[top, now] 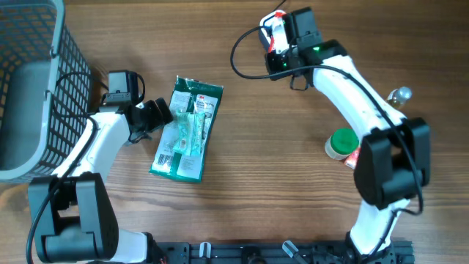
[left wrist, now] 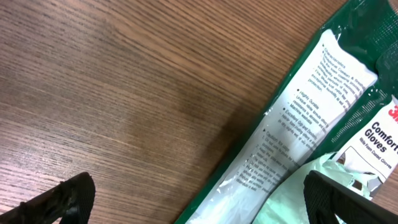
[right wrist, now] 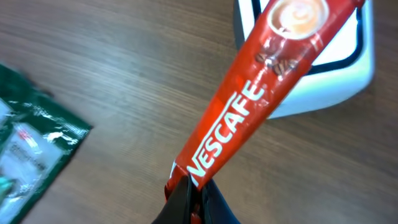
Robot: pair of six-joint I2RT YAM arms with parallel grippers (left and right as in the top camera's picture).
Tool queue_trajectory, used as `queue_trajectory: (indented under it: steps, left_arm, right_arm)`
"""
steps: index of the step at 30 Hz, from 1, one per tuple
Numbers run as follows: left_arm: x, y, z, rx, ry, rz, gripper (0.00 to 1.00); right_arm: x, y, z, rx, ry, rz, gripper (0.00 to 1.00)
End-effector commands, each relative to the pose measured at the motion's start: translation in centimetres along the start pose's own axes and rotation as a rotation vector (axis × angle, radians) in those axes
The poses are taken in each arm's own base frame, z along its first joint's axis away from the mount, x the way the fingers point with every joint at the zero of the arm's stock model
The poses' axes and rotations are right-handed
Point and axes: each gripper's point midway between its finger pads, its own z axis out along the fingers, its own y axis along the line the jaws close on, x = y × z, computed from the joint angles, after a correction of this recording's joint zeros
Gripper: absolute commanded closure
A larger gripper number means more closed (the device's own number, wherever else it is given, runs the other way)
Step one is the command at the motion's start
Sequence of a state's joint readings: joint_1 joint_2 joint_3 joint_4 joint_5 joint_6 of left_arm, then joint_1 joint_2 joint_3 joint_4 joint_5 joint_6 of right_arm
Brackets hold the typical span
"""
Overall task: Scan the item barcode
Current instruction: 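Lower the Nescafe stick beside the jar and open the right gripper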
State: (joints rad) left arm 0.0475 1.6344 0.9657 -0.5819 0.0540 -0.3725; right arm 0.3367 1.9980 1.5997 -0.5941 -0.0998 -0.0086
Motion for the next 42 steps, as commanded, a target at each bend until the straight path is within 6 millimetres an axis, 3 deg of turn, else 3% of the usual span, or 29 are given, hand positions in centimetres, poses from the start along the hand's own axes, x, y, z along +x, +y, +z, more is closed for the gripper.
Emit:
queue_trajectory:
  steps: [1, 10, 16, 19, 23, 25, 27, 30, 31, 37, 42]
  left_arm:
    - [0.0, 0.5, 0.2, -0.008, 0.003, -0.016, 0.0]
    - [0.0, 0.5, 0.2, -0.008, 0.003, -0.016, 0.0]
    - [0.0, 0.5, 0.2, -0.008, 0.003, -0.016, 0.0]
    - [0.0, 0.5, 0.2, -0.008, 0.003, -0.016, 0.0]
    - [0.0, 0.5, 0.2, -0.008, 0.003, -0.016, 0.0]
    - [0.0, 0.5, 0.2, -0.008, 0.003, -0.016, 0.0]
    - [0.0, 0.5, 0.2, -0.008, 0.003, -0.016, 0.0]
    - [0.0, 0.5, 0.2, -0.008, 0.003, -0.016, 0.0]
    - [0.0, 0.5, 0.2, -0.008, 0.003, -0.016, 0.0]
    - [0.0, 0.5, 0.2, -0.008, 0.003, -0.016, 0.0]
    - [0.0, 0.5, 0.2, -0.008, 0.003, -0.016, 0.0]
  right_arm:
    - [0.1, -1.3, 2.2, 0.026, 0.001, -0.028, 0.96]
    - [0.7, -2.3, 5.3, 0.03, 0.003, -0.017, 0.96]
    - [0.7, -2.5, 5.2, 0.041, 0.006, 0.002, 0.96]
    - [0.4, -3.5, 2.9, 0.101, 0.011, 0.042, 0.96]
    - [-0.6, -2.6, -4.7, 0.094, -0.014, 0.097, 0.96]
    - [0.5, -2.1, -8.5, 0.093, 0.018, 0.132, 0.96]
    - [3.3, -1.5, -11.5, 0.093, 0.109, 0.162, 0.96]
    - [8.2, -1.1, -13.2, 0.099, 0.307, 0.19, 0.95]
    - [10.3, -1.0, -13.2, 0.102, 0.384, 0.218, 0.96]
    - [16.7, -0.8, -10.1, 0.106, 0.537, 0.267, 0.96]
    - [19.8, -1.0, -7.7, 0.121, 0.561, 0.313, 0.96]
